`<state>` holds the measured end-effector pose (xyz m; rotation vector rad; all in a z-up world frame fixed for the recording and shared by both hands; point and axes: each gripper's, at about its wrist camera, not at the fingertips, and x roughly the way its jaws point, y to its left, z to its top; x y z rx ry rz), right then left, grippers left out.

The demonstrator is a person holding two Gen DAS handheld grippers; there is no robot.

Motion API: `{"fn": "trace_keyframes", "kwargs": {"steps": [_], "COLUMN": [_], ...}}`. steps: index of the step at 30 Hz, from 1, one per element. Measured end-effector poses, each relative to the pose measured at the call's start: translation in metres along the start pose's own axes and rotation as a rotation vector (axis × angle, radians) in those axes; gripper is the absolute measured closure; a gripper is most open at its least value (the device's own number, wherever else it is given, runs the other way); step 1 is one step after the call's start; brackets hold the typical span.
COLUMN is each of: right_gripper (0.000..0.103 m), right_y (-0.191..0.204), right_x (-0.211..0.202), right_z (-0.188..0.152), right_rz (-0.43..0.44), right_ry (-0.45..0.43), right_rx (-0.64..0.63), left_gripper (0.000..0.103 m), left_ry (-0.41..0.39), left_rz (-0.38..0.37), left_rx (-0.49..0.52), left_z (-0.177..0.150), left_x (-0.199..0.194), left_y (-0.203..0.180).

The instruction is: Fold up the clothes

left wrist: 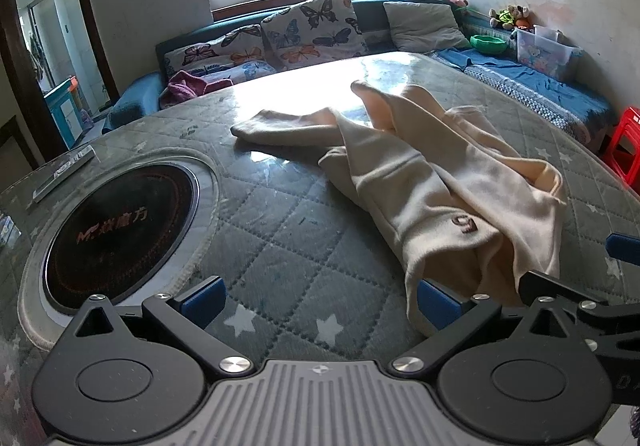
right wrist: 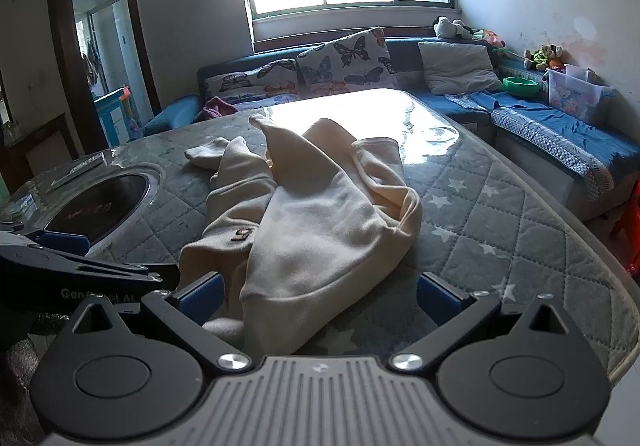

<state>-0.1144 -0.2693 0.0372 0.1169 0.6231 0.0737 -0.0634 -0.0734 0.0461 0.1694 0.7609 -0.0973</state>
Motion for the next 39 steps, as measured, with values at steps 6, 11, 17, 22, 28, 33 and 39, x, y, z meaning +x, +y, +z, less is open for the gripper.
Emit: {"fn": "trace_keyframes", "kwargs": {"steps": [6, 11, 17, 22, 28, 33, 39], "right_gripper": [0.000, 0.000, 0.000, 0.000, 0.000, 0.000, 0.000], "right_y": [-0.003, -0.006, -0.011, -0.021, -0.027, -0.030, -0.032], "right_x": [0.008, 0.017, 0.032, 0.049, 0.073, 0.092, 0.110], "right_z": [0.011, 0.022, 0.038, 0.053, 0.073, 0.085, 0.094], "right_rz": [0.001, 0.003, 0.007, 0.012, 0.032, 0.042, 0.068], "right_ry": [0.006, 0.012, 0.011, 0.017, 0.027, 0.033, 0.041], "right_rx": [0.004, 0.005, 0.001, 0.010, -0.004, -0.017, -0.018], "left_gripper": [0.000, 0.000, 0.000, 0.000, 0.000, 0.000, 0.000], "left_ry": [0.011, 0.015, 0.032, 0.041, 0.025, 0.023, 0.035], "left_rz": [0.001, 0.009, 0.022, 0.023, 0.022, 0.001, -0.011], "left_rx": [-0.013, -0.025, -0.040, -0.058, -0.078, -0.096, -0.084], "left_z": [0.011, 0.023, 0.039, 0.056, 0.081, 0.096, 0.107], "left_x": [0.007, 0.014, 0.033, 0.050, 0.067, 0.080, 0.095], "left_y": [0.005, 0.010, 0.016, 0.019, 0.023, 0.022, 0.015]}}
